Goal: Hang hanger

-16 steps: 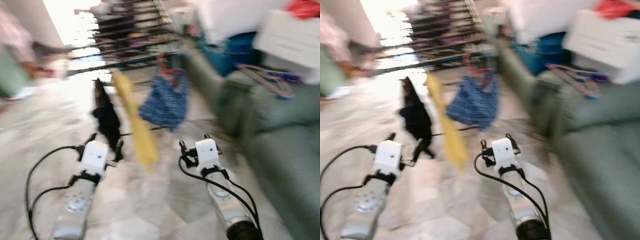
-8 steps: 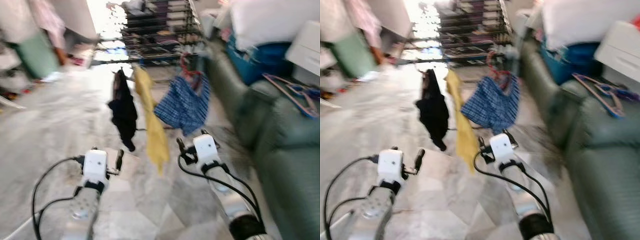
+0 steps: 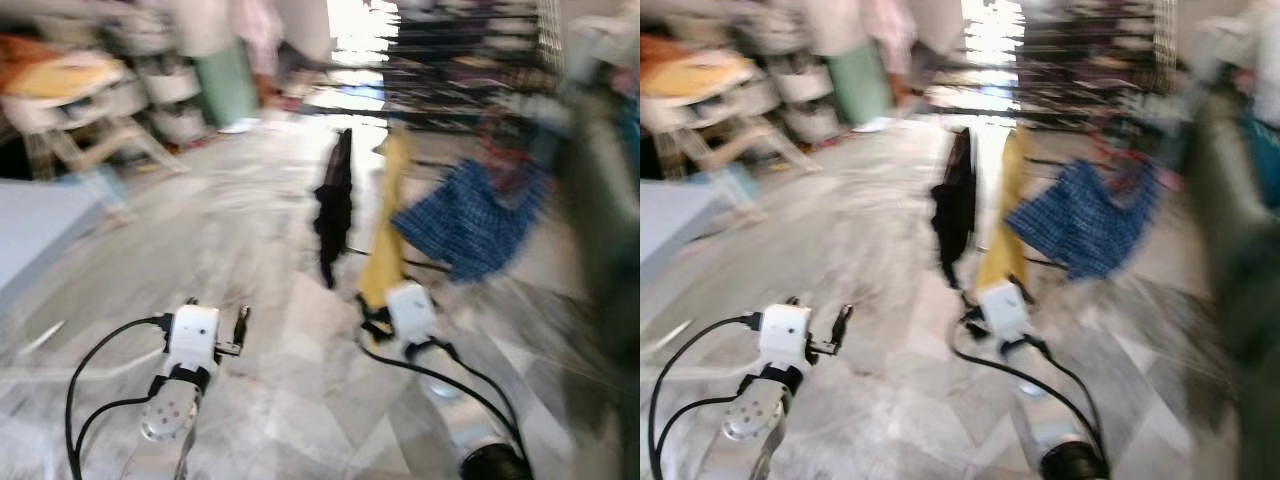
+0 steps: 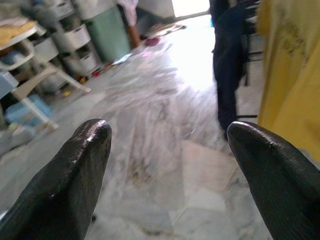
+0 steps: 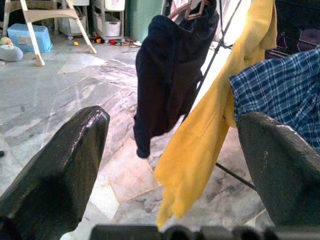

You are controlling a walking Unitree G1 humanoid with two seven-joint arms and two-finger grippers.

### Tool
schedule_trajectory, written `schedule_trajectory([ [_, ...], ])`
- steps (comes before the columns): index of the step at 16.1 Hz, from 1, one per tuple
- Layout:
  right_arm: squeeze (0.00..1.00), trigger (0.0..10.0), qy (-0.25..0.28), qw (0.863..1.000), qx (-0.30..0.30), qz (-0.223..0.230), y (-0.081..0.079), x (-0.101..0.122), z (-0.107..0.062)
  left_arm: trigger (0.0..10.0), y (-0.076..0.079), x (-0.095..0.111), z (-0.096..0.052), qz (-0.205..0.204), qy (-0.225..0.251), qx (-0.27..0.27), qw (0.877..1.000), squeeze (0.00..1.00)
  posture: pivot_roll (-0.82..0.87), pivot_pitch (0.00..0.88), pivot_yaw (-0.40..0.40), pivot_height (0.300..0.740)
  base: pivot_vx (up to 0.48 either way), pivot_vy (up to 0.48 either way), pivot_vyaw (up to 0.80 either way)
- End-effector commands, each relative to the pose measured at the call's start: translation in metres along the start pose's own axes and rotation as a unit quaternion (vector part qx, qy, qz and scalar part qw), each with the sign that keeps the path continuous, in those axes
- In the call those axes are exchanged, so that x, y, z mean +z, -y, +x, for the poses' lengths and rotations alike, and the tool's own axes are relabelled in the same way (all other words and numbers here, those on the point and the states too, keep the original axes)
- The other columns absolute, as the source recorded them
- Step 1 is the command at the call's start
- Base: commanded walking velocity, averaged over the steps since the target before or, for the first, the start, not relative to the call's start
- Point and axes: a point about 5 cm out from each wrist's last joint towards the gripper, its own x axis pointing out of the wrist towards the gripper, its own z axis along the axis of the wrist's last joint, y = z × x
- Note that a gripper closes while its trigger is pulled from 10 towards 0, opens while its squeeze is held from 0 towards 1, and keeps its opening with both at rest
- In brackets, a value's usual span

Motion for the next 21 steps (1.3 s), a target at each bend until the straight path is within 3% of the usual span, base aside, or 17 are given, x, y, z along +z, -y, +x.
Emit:
schedule_trajectory([
  [1, 0.00, 10.0, 0.017, 1.000, 0.008, 0.009, -0.008, 0.010, 0.005, 10.0, -0.007, 0.003, 0.002, 0.003, 0.000, 0.005, 1.000, 0.00, 0.06, 0.000, 0.107, 0.740, 0.000, 0.000, 0.80],
  [5, 0.00, 10.0, 0.015, 1.000, 0.015, 0.010, -0.007, 0.007, 0.004, 10.0, -0.008, 0.001, 0.005, 0.007, 0.005, 0.027, 1.000, 0.00, 0.04, 0.000, 0.089, 0.740, 0.000, 0.000, 0.20],
  [8, 0.00, 10.0, -0.011, 1.000, 0.017, -0.018, 0.006, -0.002, -0.003, 10.0, -0.007, -0.010, 0.001, -0.003, -0.012, 0.046, 0.999, 0.00, 0.03, 0.000, 0.003, 0.740, 0.000, 0.000, 0.00],
  [11, 0.00, 10.0, -0.034, 0.999, 0.011, -0.031, 0.019, -0.013, -0.013, 10.0, -0.007, -0.020, -0.003, -0.019, -0.025, 0.067, 0.997, 0.00, 0.01, 0.000, -0.029, 0.740, 0.000, 0.000, 0.00],
  [13, 0.00, 10.0, -0.046, 0.998, 0.003, -0.039, 0.028, -0.018, -0.015, 10.0, 0.002, -0.022, 0.002, -0.021, -0.026, 0.054, 0.998, 0.00, 0.00, 0.000, -0.044, 0.740, 0.000, 0.000, 0.00],
  [15, 0.00, 10.0, -0.045, 0.998, 0.012, -0.039, 0.023, -0.017, -0.014, 10.0, 0.003, -0.018, 0.004, -0.030, -0.021, 0.047, 0.998, 0.00, 0.00, 0.000, -0.033, 0.740, 0.000, 0.000, 0.00],
  [18, 0.00, 10.0, -0.030, 0.998, -0.048, -0.010, 0.024, -0.014, -0.016, 10.0, 0.013, -0.012, 0.004, -0.060, -0.005, 0.015, 0.998, 0.00, -0.04, 0.000, 0.027, 0.740, 0.000, 0.000, 0.00],
  [20, 0.00, 10.0, -0.008, 0.995, -0.094, 0.017, 0.036, -0.005, -0.024, 10.0, 0.016, -0.001, -0.002, -0.011, 0.041, -0.012, 0.999, 0.00, -0.03, 0.000, 0.003, 0.740, 0.000, 0.000, 0.00],
  [21, 0.00, 10.0, 0.000, 0.994, -0.103, 0.025, 0.038, -0.002, -0.025, 10.0, 0.014, 0.003, -0.003, -0.009, 0.054, -0.010, 0.998, 0.00, -0.02, 0.000, -0.004, 0.740, 0.000, 0.000, 0.00],
])
